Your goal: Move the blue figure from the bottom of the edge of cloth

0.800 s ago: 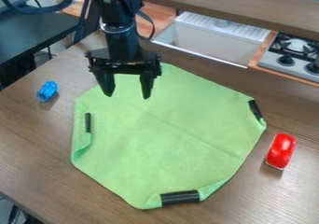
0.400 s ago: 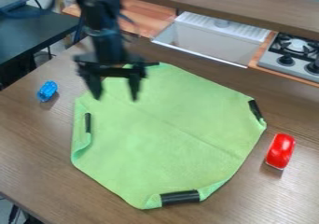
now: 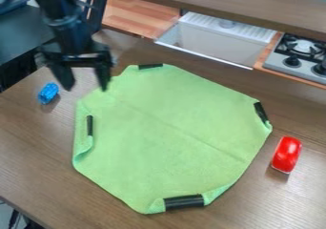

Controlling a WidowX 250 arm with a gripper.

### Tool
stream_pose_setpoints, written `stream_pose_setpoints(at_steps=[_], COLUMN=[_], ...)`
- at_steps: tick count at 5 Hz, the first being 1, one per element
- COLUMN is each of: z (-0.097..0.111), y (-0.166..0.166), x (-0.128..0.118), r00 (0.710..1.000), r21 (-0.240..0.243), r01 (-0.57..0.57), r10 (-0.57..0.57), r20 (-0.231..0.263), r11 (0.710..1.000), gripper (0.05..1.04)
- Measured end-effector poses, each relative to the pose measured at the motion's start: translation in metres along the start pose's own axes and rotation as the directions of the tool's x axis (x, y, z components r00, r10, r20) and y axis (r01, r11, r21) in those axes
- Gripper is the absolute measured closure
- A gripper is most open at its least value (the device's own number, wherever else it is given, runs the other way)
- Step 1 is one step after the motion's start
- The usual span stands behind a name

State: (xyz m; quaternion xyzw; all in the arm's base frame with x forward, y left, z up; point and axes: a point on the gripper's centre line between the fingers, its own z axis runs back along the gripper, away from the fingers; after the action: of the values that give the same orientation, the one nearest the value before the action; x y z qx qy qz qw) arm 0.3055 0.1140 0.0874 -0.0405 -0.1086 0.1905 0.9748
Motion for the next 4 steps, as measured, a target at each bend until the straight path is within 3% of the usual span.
stream_pose_setpoints(at_steps=[1, 2, 3, 4], z=[0.003, 0.016, 0.009, -0.011], y=[0.019, 0.045, 0.069, 0.086], x=[0.0, 0.011, 0.018, 0.027], r00=[0.999, 0.998, 0.996, 0.995], r21=[0.009, 0.028, 0.041, 0.086], r01=[0.04, 0.051, 0.059, 0.077], r10=[-0.04, -0.052, -0.061, -0.082], r20=[0.002, 0.041, 0.058, 0.058], r11=[0.999, 0.998, 0.997, 0.993], gripper=[0.082, 0.082, 0.082, 0.082])
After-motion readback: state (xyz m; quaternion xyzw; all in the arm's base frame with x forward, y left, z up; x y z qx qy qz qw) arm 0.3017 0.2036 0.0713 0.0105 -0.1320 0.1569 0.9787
